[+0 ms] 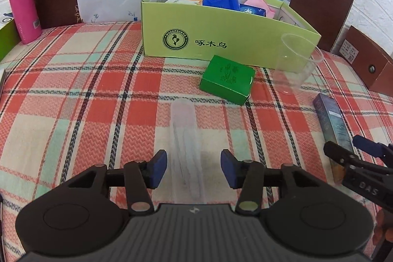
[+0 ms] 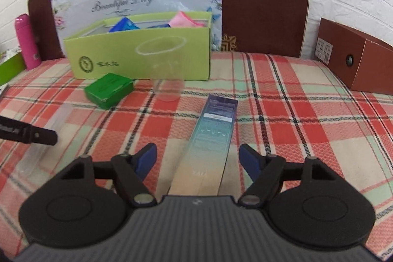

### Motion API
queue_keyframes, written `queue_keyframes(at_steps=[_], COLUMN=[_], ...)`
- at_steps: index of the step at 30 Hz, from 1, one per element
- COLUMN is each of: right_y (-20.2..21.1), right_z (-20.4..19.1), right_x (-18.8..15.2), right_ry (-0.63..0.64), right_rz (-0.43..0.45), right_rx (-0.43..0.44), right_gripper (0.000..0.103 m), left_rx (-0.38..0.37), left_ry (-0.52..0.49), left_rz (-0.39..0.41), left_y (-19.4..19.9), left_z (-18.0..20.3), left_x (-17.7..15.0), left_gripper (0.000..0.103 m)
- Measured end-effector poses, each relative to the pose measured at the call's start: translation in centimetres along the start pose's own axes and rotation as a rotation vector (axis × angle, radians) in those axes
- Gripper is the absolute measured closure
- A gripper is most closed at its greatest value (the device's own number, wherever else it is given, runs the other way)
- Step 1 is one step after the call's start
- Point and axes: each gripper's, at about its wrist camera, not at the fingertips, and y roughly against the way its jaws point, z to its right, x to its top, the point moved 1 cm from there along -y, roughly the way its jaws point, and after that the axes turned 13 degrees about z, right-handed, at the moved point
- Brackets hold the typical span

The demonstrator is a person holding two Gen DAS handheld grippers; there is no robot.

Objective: Organize objects
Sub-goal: 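Grasp the clear plastic tube with the left gripper while the right grasps the slim teal box, then lift the tube and slim box with both grippers over the lime-green box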

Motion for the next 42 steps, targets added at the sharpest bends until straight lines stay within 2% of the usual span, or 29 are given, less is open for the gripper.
queue_keyframes(at_steps=[1, 2, 3, 6, 9, 11, 12, 13, 15, 21, 23, 25, 26, 29, 32, 35, 40, 42], right_y=[-0.4, -0.6, -0.8, 0.2, 2.0, 3.0, 3.3, 3.4, 3.3, 2.9, 2.7, 2.4, 2.4, 3.0, 4.2, 5.5, 6.1, 5.6], right_z=[0.2, 0.4, 0.7, 1.2, 1.4, 1.2, 1.1, 0.9, 0.7, -0.1, 0.0, 0.1, 0.2, 0.4, 0.8, 0.6, 0.6, 0.8], right_x=[-0.2, -0.3, -0.5, -0.9, -1.4, -1.6, -1.7, -1.6, -1.4, -0.9, -1.1, -1.5, -1.6, -1.4, -0.5, 1.2, 5.4, 7.3], right_ry=[-0.004, -0.012, -0.024, -0.029, -0.014, 0.013, 0.017, 0.014, 0.003, 0.052, 0.042, 0.032, 0.026, 0.013, -0.051, -0.067, -0.08, -0.081], right_rz=[-0.01, -0.02, -0.032, -0.045, -0.077, -0.09, -0.082, -0.073, -0.063, -0.043, -0.053, -0.071, -0.071, -0.083, -0.087, -0.045, 0.067, 0.104], right_rx=[-0.006, 0.0, 0.013, 0.061, 0.149, 0.183, 0.185, 0.184, 0.18, 0.134, 0.136, 0.14, 0.144, 0.171, 0.248, 0.309, 0.356, 0.36], right_gripper=[0.04, 0.05, 0.055, 0.061, 0.062, 0.06, 0.058, 0.051, 0.05, 0.05, 0.054, 0.064, 0.064, 0.065, 0.065, 0.065, 0.065, 0.065], left_rx=[-0.008, -0.016, -0.026, -0.041, -0.103, -0.089, -0.079, -0.069, -0.069, -0.071, -0.073, -0.07, -0.077, -0.101, -0.138, -0.175, -0.226, -0.221], left_ry=[0.004, 0.004, -0.001, -0.046, -0.073, -0.113, -0.115, -0.106, -0.085, -0.093, -0.083, -0.09, -0.083, -0.059, -0.055, -0.067, -0.083, -0.1], left_rz=[-0.006, -0.018, -0.027, -0.024, -0.044, -0.047, -0.046, -0.048, -0.049, -0.043, -0.037, -0.03, -0.031, -0.026, 0.013, 0.081, 0.187, 0.227], left_y=[-0.2, -0.5, -0.6, -0.3, 0.7, 1.2, 1.2, 1.2, 1.0, 0.8, 0.9, 1.0, 1.1, 1.6, 3.0, 4.7, 6.6, 6.8], left_z=[0.0, 0.1, 0.2, 0.8, 1.5, 2.3, 2.5, 2.7, 2.9, 3.2, 3.1, 3.2, 3.1, 3.0, 3.3, 3.9, 4.6, 4.9], left_x=[0.0, 0.0, -0.1, -0.6, -1.3, -1.7, -1.7, -1.8, -1.7, -2.0, -2.0, -2.0, -2.0, -1.8, -0.8, 1.1, 4.9, 6.6], left_gripper=[0.053, 0.058, 0.069, 0.074, 0.074, 0.074, 0.074, 0.072, 0.059, 0.057, 0.057, 0.072, 0.075, 0.075, 0.075, 0.075, 0.075, 0.075])
